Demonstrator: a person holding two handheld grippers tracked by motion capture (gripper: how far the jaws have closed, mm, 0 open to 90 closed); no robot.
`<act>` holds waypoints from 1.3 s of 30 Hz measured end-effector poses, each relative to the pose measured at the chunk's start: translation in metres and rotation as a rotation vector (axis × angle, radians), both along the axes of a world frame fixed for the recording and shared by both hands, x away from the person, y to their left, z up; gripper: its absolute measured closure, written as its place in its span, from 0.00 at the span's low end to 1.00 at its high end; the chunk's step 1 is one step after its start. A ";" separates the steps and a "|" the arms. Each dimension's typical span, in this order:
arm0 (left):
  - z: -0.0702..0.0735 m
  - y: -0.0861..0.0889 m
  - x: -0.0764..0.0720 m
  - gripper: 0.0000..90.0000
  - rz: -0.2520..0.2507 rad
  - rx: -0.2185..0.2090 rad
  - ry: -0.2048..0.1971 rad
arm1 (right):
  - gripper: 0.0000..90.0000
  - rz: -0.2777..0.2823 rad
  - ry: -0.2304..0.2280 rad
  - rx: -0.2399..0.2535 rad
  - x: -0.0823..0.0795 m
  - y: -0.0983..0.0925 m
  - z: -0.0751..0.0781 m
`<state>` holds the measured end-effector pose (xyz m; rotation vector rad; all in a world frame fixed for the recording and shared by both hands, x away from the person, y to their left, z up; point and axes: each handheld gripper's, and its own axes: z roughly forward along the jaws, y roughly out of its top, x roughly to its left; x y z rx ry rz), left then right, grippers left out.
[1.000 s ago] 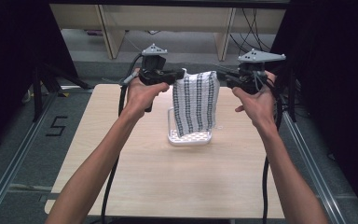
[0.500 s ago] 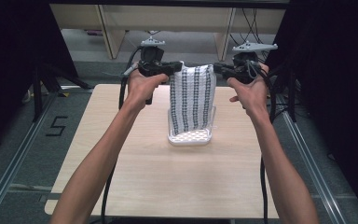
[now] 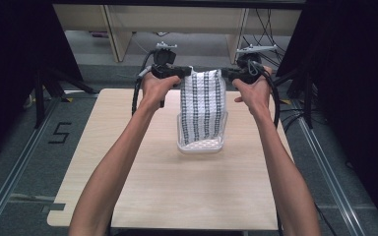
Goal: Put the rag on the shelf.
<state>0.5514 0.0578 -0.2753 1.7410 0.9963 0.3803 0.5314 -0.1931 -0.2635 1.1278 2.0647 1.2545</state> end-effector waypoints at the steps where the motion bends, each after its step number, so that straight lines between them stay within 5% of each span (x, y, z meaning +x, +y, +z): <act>1: -0.002 0.000 0.002 0.95 0.001 0.006 0.004 | 0.97 0.000 0.000 0.000 0.000 0.000 0.000; 25: -0.063 0.001 0.030 0.90 0.032 0.061 0.156 | 0.95 -0.054 0.153 -0.047 0.038 0.014 -0.047; 32: -0.077 0.003 0.033 0.78 0.016 0.117 0.223 | 0.93 -0.071 0.197 -0.060 0.041 0.013 -0.063; 39: -0.081 0.004 0.033 0.67 0.020 0.145 0.234 | 0.92 -0.076 0.218 -0.082 0.040 0.011 -0.068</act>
